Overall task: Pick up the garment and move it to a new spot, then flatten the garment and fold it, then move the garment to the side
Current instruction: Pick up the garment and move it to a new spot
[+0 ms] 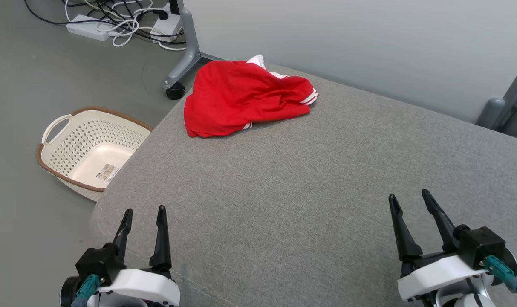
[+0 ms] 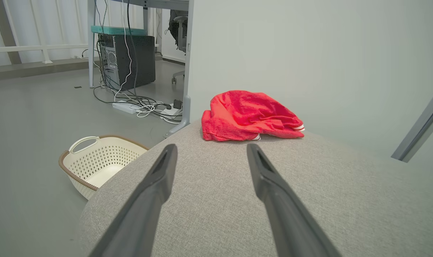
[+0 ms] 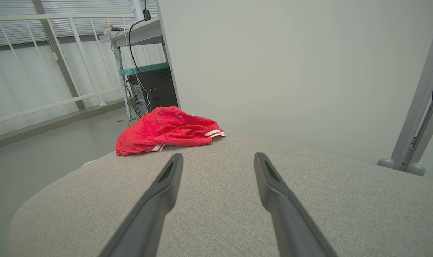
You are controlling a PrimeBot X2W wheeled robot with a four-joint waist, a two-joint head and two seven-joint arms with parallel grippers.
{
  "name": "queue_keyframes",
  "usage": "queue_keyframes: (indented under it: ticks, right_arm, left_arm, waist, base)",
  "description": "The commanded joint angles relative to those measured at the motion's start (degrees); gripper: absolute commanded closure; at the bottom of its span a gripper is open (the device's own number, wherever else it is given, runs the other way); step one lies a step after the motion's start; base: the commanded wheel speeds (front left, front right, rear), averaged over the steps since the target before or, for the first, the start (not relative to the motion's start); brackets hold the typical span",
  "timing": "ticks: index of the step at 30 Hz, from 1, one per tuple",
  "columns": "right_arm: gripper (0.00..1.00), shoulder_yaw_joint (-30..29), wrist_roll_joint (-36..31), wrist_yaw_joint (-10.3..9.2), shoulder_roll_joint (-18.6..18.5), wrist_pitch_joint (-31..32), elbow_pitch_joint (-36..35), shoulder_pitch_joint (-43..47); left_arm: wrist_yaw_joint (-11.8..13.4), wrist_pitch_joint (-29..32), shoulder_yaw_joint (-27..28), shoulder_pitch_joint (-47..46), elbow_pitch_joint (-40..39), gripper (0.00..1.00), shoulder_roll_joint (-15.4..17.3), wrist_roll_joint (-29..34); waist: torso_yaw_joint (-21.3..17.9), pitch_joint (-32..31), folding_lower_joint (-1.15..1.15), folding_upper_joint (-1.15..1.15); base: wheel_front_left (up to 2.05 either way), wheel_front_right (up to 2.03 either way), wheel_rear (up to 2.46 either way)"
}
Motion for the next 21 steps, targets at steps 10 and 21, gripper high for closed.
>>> queue_keyframes:
  ticks: [10, 21]
  right_arm:
    - [0.0, -2.29, -2.69, 0.0, -0.36, 1.21, -4.03, -0.49]
    - [0.0, -1.86, -6.25, 0.0, -0.35, 3.11, -10.01, -6.28]
  left_arm:
    - [-0.69, -0.25, 1.81, -4.86, -0.7, 0.0, 0.62, -0.04]
    - [-4.33, 2.44, 2.62, -23.02, 0.29, 0.0, 8.62, 4.15]
  waist:
    - [-2.92, 4.63, 0.0, 0.0]
    - [-10.51, 16.09, 0.0, 0.0]
  base:
    - [0.0, 0.0, 0.0]
    - [0.0, 0.0, 0.0]
